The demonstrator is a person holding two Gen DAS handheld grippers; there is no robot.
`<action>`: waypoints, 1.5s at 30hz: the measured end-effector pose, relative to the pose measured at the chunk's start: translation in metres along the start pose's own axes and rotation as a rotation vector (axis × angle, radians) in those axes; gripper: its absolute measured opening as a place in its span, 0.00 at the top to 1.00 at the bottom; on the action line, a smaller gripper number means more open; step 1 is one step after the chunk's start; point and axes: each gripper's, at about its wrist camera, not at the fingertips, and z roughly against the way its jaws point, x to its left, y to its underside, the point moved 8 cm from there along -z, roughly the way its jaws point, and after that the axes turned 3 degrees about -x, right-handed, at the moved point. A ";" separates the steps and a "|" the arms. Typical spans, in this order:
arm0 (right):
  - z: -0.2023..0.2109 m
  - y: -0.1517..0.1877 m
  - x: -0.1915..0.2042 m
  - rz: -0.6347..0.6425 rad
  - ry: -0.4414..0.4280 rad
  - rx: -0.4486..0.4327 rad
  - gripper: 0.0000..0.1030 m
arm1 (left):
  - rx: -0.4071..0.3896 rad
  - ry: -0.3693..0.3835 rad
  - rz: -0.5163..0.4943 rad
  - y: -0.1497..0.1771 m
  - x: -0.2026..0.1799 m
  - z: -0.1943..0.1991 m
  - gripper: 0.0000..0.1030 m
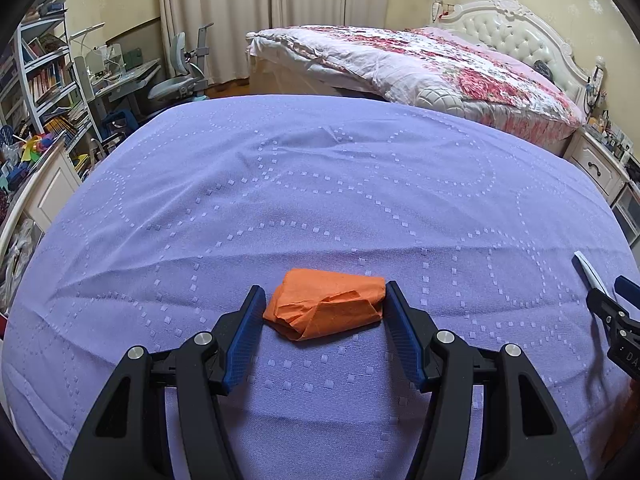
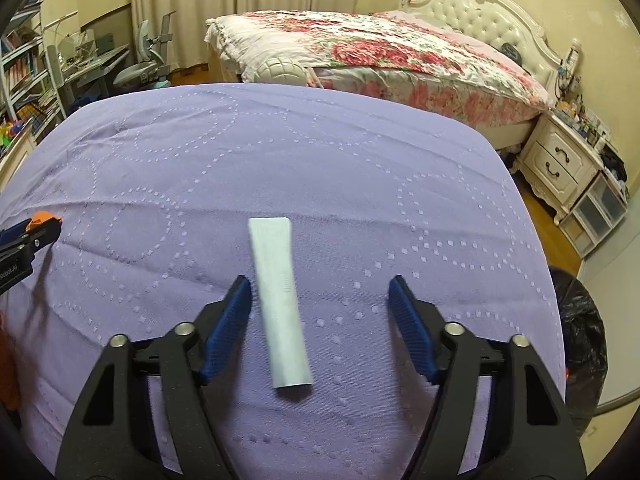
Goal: Collect trash
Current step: 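Grasp the white tube with the right tool while the left tool holds the orange cloth, then carry the orange cloth and white tube over the black bin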
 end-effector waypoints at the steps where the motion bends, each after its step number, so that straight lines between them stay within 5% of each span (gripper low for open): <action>1: 0.001 0.000 0.002 0.005 -0.006 -0.002 0.47 | 0.001 -0.001 -0.001 0.000 0.000 0.000 0.42; 5: 0.003 0.002 0.009 0.006 -0.051 0.001 0.65 | 0.000 -0.001 -0.004 0.000 0.001 0.000 0.42; 15: 0.008 0.006 0.011 -0.009 -0.074 -0.005 0.83 | -0.003 0.000 -0.008 0.000 -0.002 0.002 0.42; 30: 0.025 0.021 -0.011 -0.084 -0.092 -0.017 0.85 | -0.043 0.034 -0.052 0.006 -0.032 0.021 0.42; 45: 0.066 0.047 -0.085 -0.201 -0.018 -0.087 0.85 | -0.104 0.192 -0.137 0.028 -0.132 0.067 0.42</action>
